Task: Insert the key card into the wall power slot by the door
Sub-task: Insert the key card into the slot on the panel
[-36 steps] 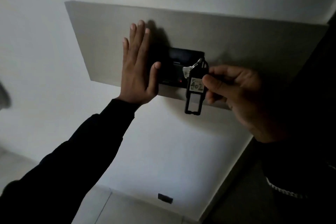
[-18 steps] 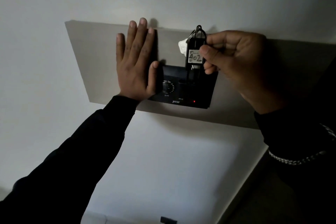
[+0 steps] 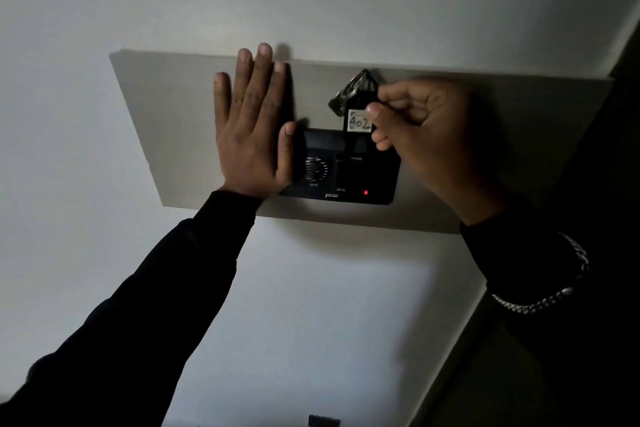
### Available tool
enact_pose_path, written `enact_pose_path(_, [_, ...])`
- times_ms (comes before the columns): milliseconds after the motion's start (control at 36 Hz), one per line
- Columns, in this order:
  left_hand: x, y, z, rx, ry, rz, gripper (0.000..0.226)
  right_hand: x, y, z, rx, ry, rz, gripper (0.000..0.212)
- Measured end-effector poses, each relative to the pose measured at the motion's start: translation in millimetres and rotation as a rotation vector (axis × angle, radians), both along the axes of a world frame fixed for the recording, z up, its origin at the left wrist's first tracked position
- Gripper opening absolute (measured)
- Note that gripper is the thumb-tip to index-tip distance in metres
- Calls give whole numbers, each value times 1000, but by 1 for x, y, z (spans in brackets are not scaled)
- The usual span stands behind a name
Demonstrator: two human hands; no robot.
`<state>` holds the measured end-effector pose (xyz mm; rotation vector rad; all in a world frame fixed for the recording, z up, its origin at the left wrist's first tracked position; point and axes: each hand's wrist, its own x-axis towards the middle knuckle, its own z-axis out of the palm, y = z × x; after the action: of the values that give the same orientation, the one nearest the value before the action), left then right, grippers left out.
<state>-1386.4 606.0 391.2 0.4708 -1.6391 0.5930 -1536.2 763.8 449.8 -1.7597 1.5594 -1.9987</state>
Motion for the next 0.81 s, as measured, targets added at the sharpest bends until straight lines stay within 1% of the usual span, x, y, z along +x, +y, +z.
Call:
enact_pose_path(83, [0,1,1,9,-3,-1,57,1,-1,-7,55,52,-5,12])
enact_pose_path(167, [2,4,2,23,-10,-1,58,2,1,-9,58,99,-40,12])
enact_pose_path(250, [2,7,3,37,-17,-8,58,0,6,-7,59,183,-97,18])
enact_pose_path(333, [3,8,3,50,-23,-6,58,-1,11,0,71,320,-144,35])
enact_pose_path(417, [3,8,3,53,-25,-3,58,0,17,15,40,555,-238,46])
enact_pose_path(472, [2,8,3,50,-24,-3,58,3,19,25,2,693,-276,42])
enact_pose_path(528, [2,8,3,48,-24,-6,58,6,18,34,-5,782,-269,34])
enact_pose_path(639, [3,7,2,44,-30,0,58,11,10,44,87,966,-251,25])
enact_pose_path(694, [3,7,3,43,-31,5,58,11,6,50,102,1053,-252,18])
enact_pose_path(750, [3,6,3,39,-32,11,58,10,2,55,98,1099,-245,13])
enact_pose_path(806, [3,6,3,39,-34,7,58,9,1,58,81,1097,-220,13])
